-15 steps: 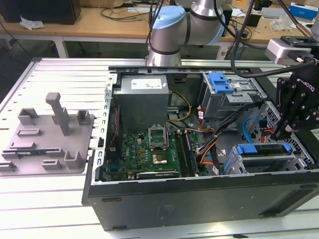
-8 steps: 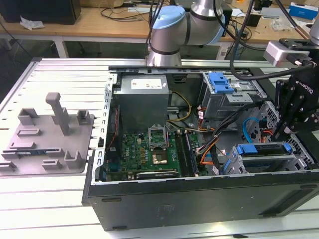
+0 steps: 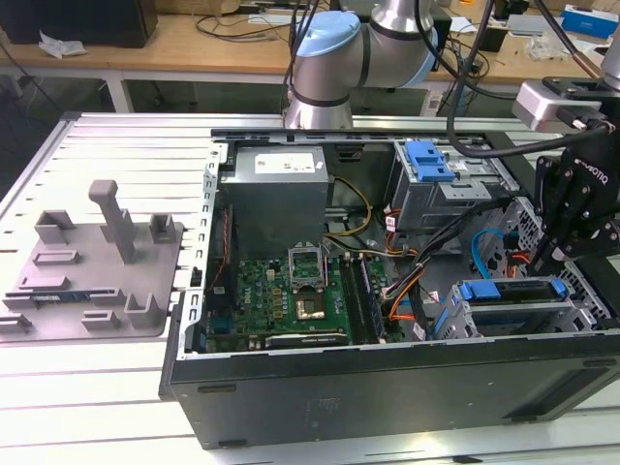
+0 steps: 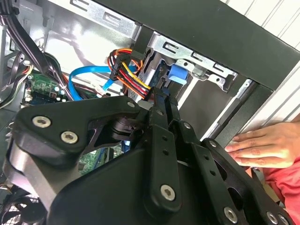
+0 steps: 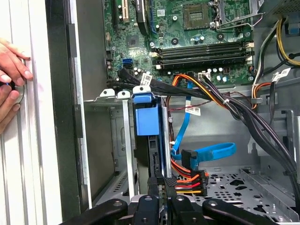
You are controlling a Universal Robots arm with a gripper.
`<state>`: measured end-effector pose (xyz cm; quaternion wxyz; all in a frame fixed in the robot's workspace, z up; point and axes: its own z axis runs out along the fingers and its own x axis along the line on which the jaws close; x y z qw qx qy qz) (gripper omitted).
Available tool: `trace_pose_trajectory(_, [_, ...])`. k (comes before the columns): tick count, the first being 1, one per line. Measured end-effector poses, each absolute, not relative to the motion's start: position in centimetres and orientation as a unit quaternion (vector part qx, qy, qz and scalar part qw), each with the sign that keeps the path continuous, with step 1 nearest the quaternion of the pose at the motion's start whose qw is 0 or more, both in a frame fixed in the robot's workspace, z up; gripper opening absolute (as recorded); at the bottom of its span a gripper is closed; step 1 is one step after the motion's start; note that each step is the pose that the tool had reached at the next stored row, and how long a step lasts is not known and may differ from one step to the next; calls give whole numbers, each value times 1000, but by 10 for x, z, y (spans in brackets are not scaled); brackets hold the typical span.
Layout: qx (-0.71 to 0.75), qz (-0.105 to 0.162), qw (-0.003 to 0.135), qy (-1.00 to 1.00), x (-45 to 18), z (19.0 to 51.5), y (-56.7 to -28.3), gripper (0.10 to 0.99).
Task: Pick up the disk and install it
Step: 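Insert the first disk wire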
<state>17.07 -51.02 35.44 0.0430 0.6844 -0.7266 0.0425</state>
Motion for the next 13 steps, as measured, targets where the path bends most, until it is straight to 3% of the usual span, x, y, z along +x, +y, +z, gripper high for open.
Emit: trace_pose_trajectory(13, [684,43,43,-727,171,350,-510,165])
